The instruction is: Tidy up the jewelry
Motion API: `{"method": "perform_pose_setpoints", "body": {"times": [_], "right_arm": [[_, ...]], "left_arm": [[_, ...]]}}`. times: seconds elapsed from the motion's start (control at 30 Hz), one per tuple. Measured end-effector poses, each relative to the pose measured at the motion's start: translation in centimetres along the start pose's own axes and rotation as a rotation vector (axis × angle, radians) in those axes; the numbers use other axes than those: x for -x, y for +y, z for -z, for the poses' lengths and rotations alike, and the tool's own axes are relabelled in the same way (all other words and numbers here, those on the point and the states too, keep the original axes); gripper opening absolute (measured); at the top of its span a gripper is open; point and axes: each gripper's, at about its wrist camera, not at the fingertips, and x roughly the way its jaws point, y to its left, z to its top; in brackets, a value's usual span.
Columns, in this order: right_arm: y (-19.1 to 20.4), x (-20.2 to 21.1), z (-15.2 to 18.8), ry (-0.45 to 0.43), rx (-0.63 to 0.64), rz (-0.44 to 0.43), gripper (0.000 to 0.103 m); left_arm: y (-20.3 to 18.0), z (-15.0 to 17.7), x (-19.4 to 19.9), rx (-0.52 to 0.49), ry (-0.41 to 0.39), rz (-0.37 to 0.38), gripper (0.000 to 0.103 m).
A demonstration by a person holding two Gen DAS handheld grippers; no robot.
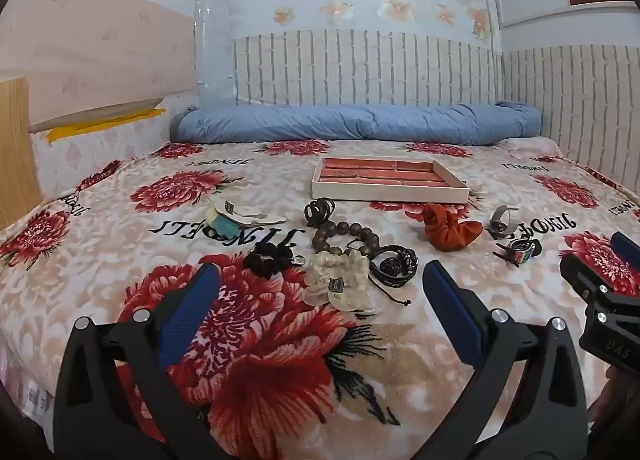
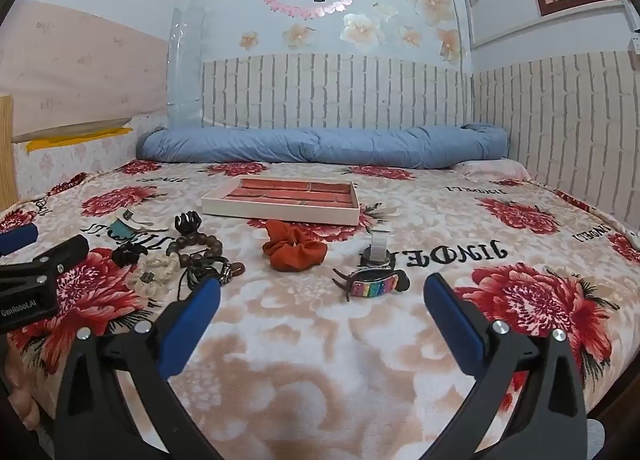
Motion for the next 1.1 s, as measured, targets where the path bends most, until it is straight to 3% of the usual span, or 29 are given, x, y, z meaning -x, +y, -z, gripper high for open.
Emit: {"method": "perform_pose_setpoints", "body": {"times": [0.4,1.1], "right_arm": [[-0.8,0.24,0.3,-0.036,-0.018,-0.017,0.099],[-0.69,0.2,-0.08,-0.019,-0.024,0.0,0.099]], "left_arm": [[0.08,-0.06,-0.16,0.012,-0.001,0.001,0.098],[0.2,-0.26,0.2,0.013,-0.004,0.007,0.098]]}}
